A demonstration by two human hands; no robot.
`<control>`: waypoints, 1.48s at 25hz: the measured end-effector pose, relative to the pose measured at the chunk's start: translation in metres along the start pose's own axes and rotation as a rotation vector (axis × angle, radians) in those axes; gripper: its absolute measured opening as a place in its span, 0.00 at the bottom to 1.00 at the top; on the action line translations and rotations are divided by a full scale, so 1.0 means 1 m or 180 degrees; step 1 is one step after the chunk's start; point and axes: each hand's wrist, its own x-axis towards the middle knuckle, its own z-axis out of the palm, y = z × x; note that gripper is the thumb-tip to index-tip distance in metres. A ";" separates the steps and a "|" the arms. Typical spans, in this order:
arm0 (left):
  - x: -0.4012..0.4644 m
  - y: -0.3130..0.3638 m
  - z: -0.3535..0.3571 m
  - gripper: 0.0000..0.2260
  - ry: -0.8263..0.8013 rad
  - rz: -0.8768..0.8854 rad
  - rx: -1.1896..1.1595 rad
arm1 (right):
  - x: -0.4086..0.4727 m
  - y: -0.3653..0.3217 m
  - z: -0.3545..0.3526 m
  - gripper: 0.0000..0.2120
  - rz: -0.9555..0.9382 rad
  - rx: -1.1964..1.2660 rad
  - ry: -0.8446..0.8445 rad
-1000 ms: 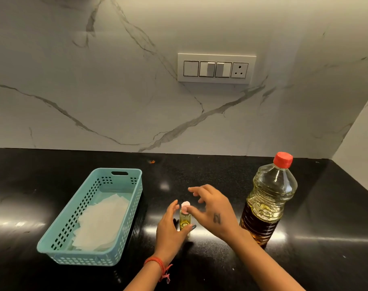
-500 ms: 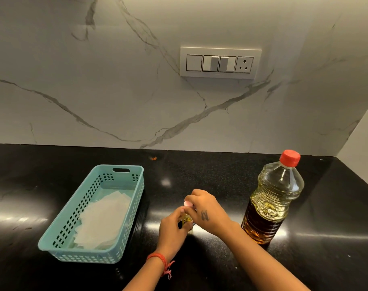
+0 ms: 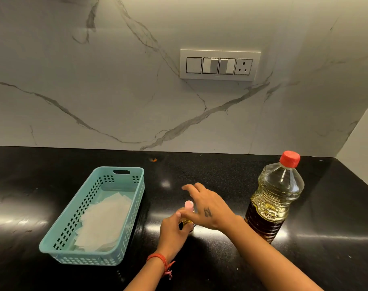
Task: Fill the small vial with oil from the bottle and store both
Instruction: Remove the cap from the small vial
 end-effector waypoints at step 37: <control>-0.004 -0.001 -0.001 0.12 -0.0021 0.0063 -0.0159 | 0.005 -0.009 -0.014 0.22 -0.0118 -0.0223 -0.0564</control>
